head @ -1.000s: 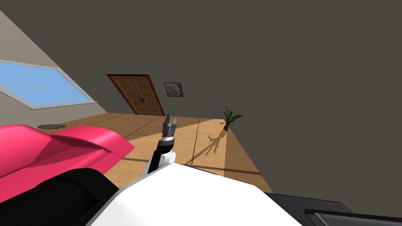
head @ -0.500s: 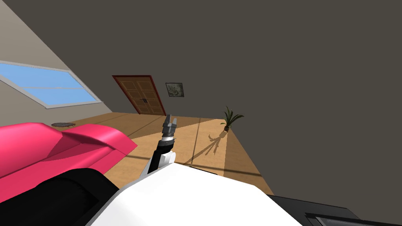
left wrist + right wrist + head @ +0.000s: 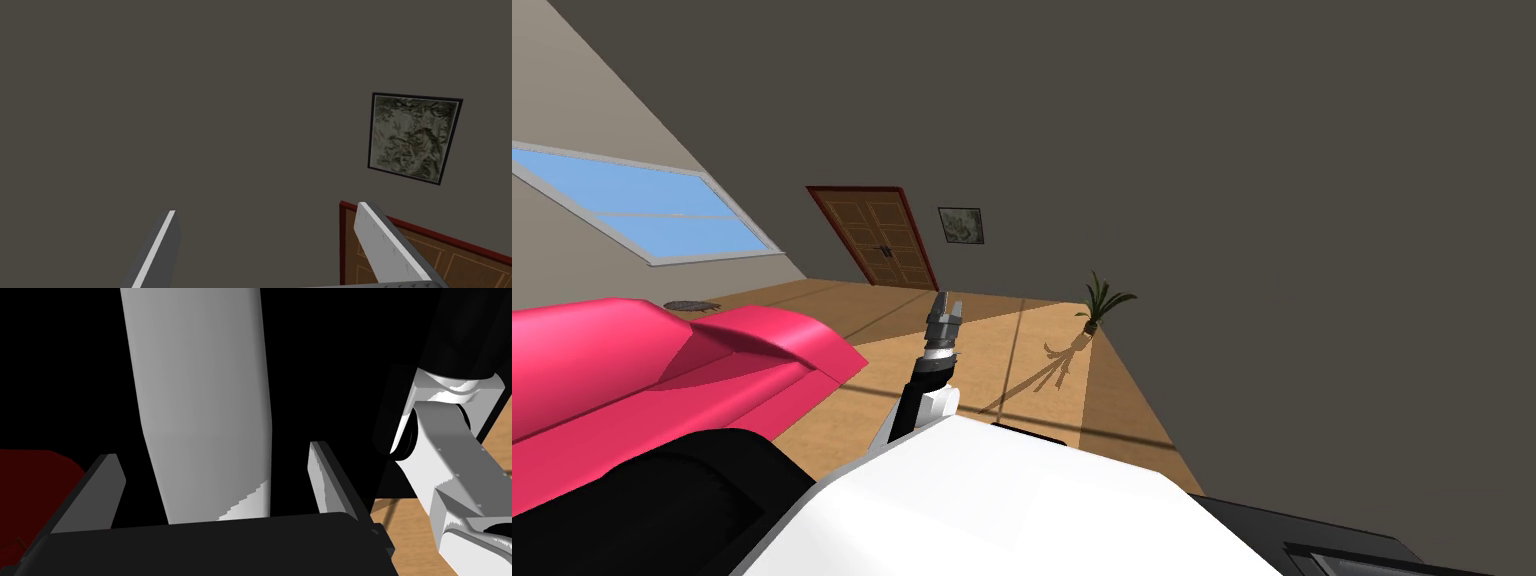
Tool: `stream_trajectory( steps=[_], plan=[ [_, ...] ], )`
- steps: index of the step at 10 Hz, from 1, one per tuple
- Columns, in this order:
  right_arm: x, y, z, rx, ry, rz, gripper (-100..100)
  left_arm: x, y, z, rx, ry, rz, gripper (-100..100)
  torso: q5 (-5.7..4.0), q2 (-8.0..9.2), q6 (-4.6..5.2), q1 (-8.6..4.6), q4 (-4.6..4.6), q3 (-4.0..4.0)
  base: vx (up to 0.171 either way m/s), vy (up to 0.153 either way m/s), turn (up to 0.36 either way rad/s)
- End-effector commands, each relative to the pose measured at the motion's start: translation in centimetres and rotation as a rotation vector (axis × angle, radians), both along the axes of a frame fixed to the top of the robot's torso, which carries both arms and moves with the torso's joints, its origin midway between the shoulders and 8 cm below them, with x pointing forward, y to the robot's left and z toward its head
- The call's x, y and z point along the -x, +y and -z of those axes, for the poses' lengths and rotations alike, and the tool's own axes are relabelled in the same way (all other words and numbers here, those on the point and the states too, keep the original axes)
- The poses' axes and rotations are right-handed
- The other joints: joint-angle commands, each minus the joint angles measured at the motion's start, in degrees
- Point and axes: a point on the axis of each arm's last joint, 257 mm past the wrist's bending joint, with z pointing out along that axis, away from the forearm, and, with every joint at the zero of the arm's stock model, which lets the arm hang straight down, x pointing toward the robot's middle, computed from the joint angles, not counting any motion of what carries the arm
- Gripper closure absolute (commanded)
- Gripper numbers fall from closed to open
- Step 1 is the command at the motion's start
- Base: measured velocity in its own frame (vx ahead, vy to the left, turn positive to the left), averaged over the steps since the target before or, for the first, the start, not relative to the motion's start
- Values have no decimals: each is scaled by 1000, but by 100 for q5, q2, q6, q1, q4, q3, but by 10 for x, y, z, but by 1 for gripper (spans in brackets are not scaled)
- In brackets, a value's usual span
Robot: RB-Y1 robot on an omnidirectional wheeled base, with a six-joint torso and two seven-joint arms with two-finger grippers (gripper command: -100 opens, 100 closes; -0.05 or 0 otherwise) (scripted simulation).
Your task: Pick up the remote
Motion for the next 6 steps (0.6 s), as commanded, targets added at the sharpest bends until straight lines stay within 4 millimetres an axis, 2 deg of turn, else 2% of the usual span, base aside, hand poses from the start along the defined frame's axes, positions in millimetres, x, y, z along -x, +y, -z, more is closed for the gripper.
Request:
stream_trajectory(
  steps=[1,2,6],
  plan=[
    [0,0,0,0,0,0,-100,0,0,0,0,0,0,0,0,0,0,0,0,0,-7,-1,7],
    [0,0,0,0,0,0,100,0,0,0,0,0,0,0,-1,-4,1,-4,-1,-2,0,0,0],
    [0,0,0,1,0,0,100,0,0,0,0,0,0,0,-3,-8,1,-4,-2,-5,0,0,0]
  ],
)
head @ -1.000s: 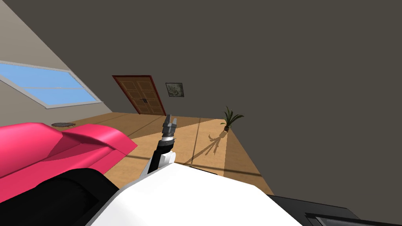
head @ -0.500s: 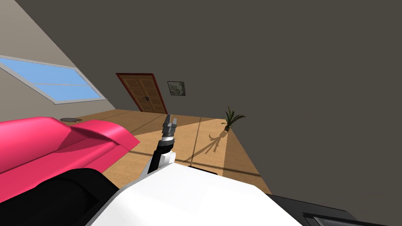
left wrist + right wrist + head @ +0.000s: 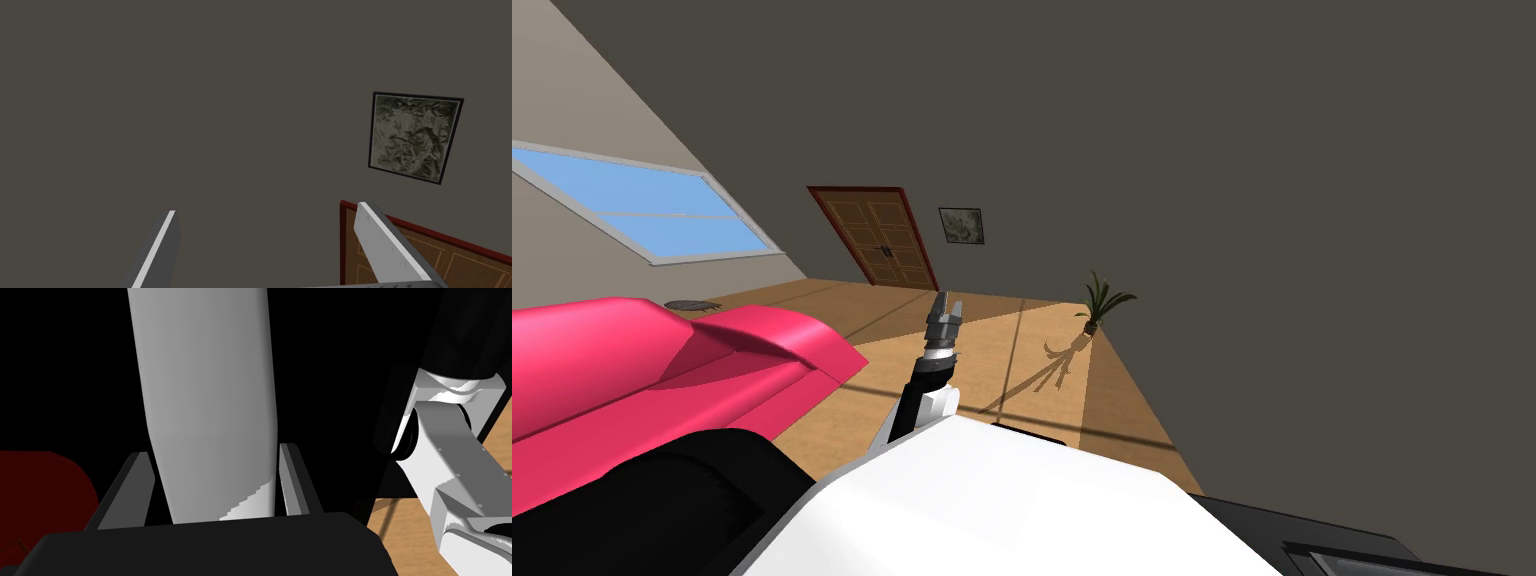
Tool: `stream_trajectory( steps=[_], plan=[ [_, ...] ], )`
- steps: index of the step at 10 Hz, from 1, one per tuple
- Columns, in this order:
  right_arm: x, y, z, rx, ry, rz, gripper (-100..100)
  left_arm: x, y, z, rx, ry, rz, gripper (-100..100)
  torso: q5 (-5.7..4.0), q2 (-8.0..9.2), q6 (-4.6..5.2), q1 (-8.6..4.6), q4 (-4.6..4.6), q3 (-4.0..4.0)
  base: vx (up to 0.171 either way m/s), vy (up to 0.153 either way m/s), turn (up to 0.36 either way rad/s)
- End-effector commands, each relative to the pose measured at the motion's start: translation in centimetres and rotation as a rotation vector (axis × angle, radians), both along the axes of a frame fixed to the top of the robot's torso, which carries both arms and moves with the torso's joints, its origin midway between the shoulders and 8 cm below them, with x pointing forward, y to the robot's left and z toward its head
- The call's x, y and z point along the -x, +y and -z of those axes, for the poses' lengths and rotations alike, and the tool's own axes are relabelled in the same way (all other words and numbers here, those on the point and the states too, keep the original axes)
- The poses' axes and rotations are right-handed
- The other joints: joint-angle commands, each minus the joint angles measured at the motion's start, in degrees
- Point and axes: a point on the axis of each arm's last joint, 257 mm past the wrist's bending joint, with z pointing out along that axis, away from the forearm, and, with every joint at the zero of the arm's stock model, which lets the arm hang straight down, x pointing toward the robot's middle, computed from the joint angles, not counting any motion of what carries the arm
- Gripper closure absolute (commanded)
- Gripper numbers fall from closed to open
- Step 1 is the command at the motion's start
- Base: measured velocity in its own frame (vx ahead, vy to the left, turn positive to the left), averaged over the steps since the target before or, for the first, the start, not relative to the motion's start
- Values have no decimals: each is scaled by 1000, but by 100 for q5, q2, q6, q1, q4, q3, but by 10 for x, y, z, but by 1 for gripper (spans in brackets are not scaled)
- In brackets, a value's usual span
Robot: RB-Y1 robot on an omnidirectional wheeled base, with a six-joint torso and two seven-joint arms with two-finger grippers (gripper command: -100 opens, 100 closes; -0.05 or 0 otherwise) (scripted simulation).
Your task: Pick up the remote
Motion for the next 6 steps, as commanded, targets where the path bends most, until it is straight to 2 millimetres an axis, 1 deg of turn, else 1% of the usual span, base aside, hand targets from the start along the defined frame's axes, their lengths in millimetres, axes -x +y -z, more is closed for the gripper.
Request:
stream_trajectory(
  steps=[1,2,4,5,6],
  plan=[
    [0,0,0,0,0,0,0,0,0,0,0,0,0,0,0,0,0,0,0,0,0,0,0],
    [3,-5,-5,-2,-6,-7,100,0,0,0,0,0,0,0,0,0,0,0,0,0,15,10,-56],
    [13,-18,-19,-1,-6,-16,100,0,0,0,0,0,0,0,4,-9,8,10,-6,-7,43,26,-113],
    [11,-15,-16,0,-4,-14,100,0,0,0,0,0,0,0,5,-15,8,12,-6,-10,19,11,-22],
    [12,-15,-17,-1,-4,-14,0,0,0,0,0,0,0,0,2,-10,2,8,-3,-6,0,0,0]
  ],
)
